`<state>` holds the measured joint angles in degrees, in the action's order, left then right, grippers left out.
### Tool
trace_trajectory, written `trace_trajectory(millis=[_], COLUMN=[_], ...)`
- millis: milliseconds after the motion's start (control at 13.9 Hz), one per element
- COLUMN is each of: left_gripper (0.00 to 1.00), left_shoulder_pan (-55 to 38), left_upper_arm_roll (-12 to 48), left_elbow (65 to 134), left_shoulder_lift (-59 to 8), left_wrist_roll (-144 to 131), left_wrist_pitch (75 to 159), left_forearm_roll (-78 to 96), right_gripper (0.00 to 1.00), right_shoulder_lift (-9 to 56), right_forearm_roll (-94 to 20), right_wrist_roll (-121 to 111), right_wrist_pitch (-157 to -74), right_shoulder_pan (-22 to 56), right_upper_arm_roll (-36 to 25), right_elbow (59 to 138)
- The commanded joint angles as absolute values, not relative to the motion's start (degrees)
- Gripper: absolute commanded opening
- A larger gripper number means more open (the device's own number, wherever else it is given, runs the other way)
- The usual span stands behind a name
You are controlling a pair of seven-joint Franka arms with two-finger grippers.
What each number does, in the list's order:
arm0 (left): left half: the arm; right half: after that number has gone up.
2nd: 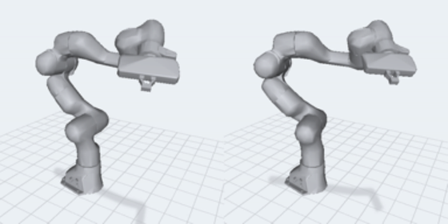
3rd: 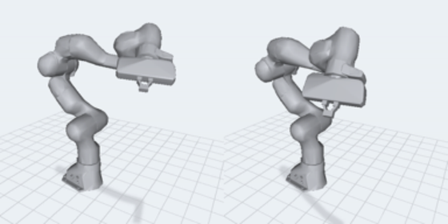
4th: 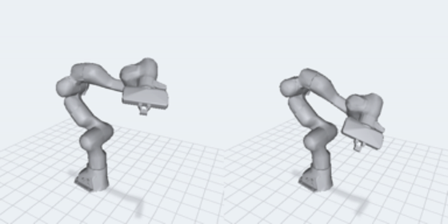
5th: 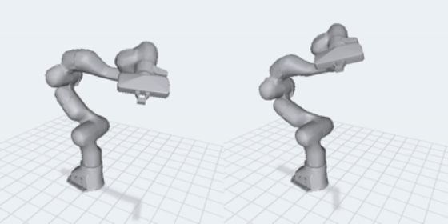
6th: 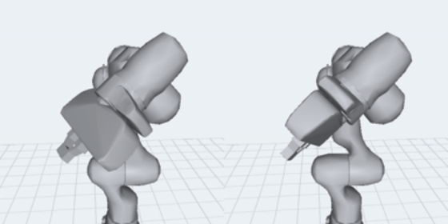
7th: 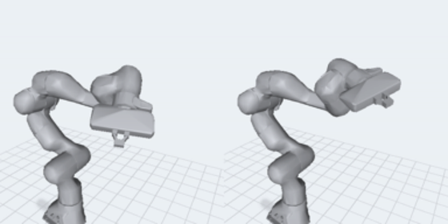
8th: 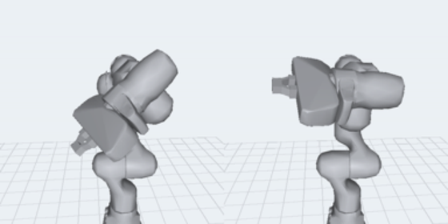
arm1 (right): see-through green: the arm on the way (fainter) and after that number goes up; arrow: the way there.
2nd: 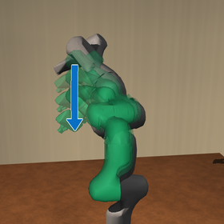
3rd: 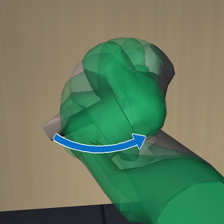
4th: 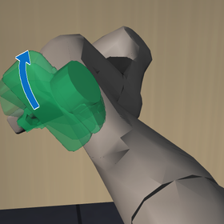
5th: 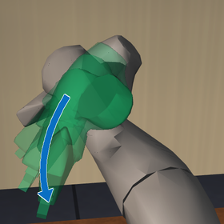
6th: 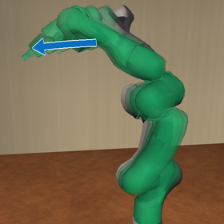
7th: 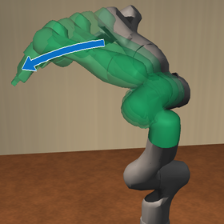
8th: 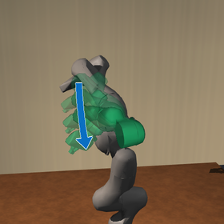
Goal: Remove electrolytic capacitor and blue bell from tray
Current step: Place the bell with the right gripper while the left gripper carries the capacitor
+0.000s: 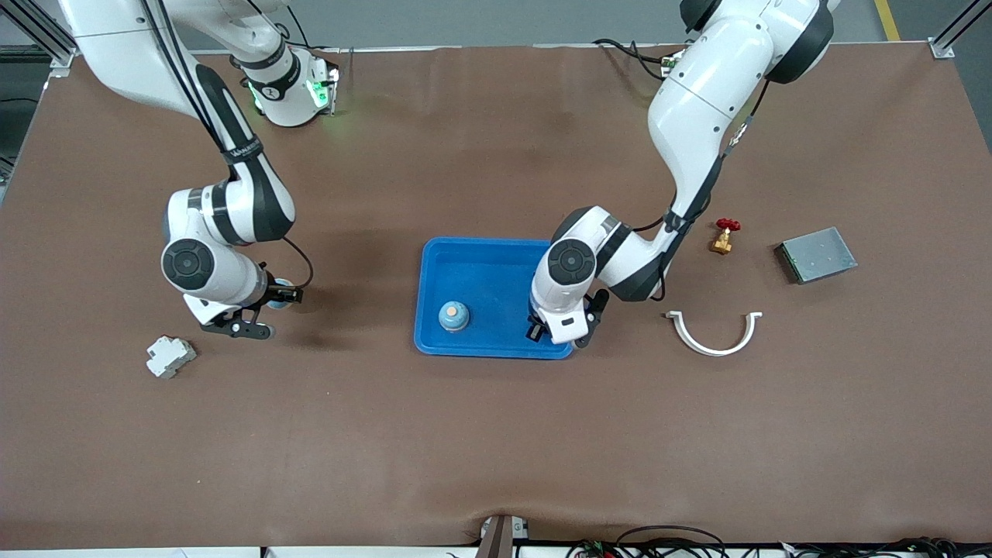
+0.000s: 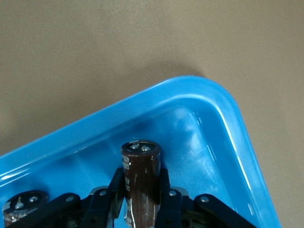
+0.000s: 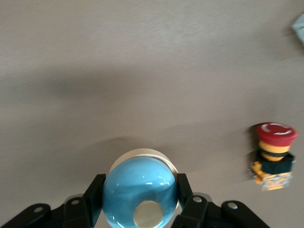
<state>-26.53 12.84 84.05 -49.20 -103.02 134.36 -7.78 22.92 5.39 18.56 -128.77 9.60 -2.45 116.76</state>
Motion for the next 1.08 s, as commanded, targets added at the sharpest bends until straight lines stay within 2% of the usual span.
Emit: trace_trajectory(millis=[0, 504, 720, 1008], left_gripper=[0.0, 0.0, 0.0, 0.0], left_shoulder_pan=[-27.1, -26.3, -25.0, -21.5], left_upper_arm_roll=[12.3, 12.4, 12.6, 13.2], left_elbow=[83.3, 83.3, 83.3, 83.8], left_shoulder_lift=[-49.1, -46.4, -43.1, -35.1], left_wrist_roll=[-104.5, -104.2, -102.8, -93.8], left_wrist_pitch=[134.5, 131.6, 127.8, 116.9], left_forearm_roll=[-9.5, -9.7, -9.8, -6.9], right_gripper=[0.0, 0.0, 0.0, 0.0], right_shoulder_lift=[21.1, 24.2, 27.0, 28.8], right_forearm_roll=[8.3, 11.2, 11.2, 11.3], right_wrist_roll=[17.8, 17.8, 17.9, 17.9], right_wrist_pitch=[-132.0, -139.0, -141.8, -144.1], right_shoulder_pan=[7.8, 5.5, 4.3, 4.1], right_upper_arm_roll=[-1.5, -1.5, -1.4, -1.5], right_elbow=[119.6, 119.5, 118.8, 118.4])
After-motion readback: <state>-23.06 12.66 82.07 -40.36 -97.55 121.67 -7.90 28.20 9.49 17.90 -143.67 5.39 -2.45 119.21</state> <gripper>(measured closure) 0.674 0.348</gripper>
